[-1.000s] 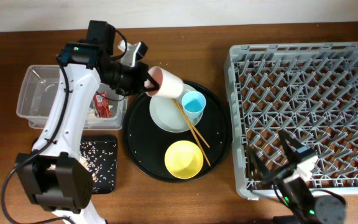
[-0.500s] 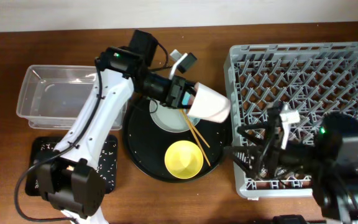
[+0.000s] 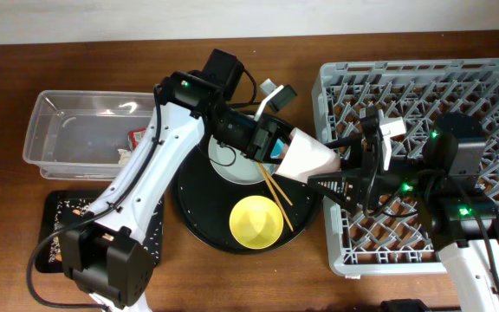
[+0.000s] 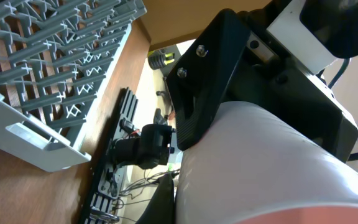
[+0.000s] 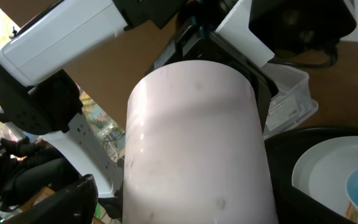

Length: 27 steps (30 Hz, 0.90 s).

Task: Sort waste into correct bins and load items into the dishwasher rack
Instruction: 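Move the pink cup toward the right gripper and grasp it with the right, then release the left gripper and place the pink cup upside down in the rack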

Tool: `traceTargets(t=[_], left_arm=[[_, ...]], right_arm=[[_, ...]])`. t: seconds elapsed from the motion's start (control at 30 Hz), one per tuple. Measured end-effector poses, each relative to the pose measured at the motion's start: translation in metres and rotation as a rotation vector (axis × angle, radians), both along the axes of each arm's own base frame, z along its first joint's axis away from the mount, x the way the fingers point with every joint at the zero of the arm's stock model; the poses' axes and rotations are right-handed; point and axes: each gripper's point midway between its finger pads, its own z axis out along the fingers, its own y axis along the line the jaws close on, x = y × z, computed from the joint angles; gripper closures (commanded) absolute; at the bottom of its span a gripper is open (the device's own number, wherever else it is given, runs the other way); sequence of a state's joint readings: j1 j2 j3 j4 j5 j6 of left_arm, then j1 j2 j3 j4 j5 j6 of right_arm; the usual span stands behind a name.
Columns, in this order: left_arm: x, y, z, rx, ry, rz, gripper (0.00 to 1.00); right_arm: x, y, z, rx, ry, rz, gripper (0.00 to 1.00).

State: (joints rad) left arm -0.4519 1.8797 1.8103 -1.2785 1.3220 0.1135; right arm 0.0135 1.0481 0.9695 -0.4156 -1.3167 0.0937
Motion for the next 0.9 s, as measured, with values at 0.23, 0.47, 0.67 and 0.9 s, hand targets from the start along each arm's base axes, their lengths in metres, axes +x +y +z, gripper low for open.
traceTargets(t=[0.23, 0.47, 0.67, 0.9], left_arm=[[-0.002, -0.002, 0.000, -0.010, -0.017, -0.012, 1.00], [-0.003, -0.002, 0.003, -0.027, -0.026, -0.019, 0.90], [-0.002, 0.000, -0.005, 0.029, -0.038, -0.007, 0.88], [0.042, 0.033, -0.015, 0.088, -0.119, 0.128, 0.64]], right_arm=[[-0.006, 0.000, -0.006, 0.003, 0.070, 0.009, 0.32], [-0.004, -0.001, -0.008, 0.002, 0.078, -0.001, 0.48], [0.002, -0.002, -0.007, -0.008, 0.041, -0.019, 0.48], [0.011, -0.013, -0.007, -0.009, 0.030, -0.067, 0.48]])
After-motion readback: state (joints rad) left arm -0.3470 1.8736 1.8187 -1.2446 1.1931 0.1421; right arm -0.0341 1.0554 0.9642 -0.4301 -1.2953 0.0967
